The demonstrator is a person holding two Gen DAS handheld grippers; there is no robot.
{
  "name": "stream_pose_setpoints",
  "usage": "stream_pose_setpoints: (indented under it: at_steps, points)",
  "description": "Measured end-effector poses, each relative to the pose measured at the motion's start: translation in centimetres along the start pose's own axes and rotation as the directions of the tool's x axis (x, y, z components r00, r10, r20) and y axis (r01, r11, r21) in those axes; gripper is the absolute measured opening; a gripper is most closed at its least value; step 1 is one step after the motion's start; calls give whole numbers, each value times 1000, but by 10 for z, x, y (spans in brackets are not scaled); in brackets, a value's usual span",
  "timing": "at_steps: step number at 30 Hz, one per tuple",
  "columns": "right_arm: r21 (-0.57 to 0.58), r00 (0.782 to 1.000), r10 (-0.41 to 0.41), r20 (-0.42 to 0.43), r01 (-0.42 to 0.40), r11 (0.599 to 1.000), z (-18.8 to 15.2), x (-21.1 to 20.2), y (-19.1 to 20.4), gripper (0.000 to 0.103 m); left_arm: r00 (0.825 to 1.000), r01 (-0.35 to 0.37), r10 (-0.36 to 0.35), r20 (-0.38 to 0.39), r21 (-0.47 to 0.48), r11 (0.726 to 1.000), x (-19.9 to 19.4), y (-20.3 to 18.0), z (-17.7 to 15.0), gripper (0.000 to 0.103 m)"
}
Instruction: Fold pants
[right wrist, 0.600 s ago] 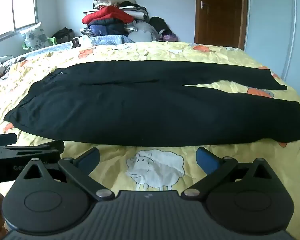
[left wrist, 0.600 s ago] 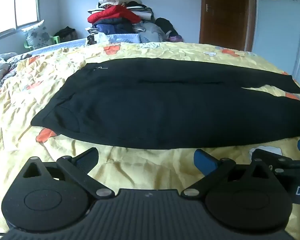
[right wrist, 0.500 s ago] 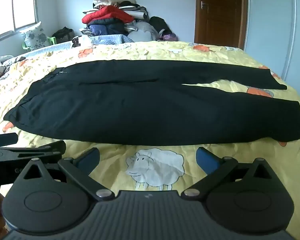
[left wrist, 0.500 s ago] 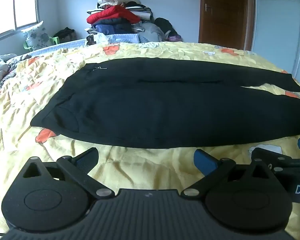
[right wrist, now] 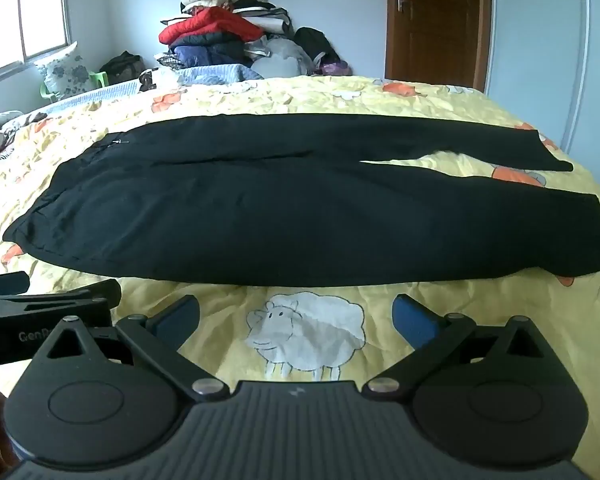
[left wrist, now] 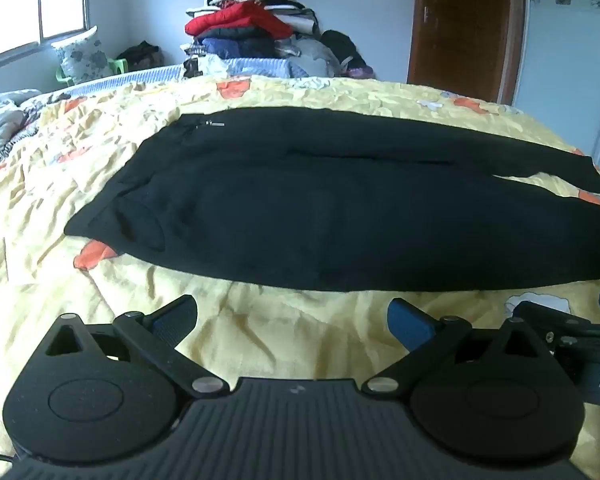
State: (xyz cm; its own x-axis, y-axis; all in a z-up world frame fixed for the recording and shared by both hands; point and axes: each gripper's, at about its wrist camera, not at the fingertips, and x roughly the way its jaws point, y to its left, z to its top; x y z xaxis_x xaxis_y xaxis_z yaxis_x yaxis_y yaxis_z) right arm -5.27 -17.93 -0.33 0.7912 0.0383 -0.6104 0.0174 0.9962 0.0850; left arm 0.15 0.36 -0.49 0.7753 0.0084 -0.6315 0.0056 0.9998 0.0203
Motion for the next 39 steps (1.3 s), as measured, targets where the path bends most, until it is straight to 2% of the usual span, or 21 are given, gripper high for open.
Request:
stream_pose_setpoints:
  at_steps: [16, 39]
  points:
    - [-1, 1000, 7, -9, -7, 1000, -3, 3, 2, 103, 1000, -9, 9, 3, 35, 999, 0, -5, -1, 103]
    - [-1, 1000, 16, -14, -16, 1000, -4, 4, 4, 103, 1000, -14, 14, 7, 35, 999, -1, -5, 0, 103]
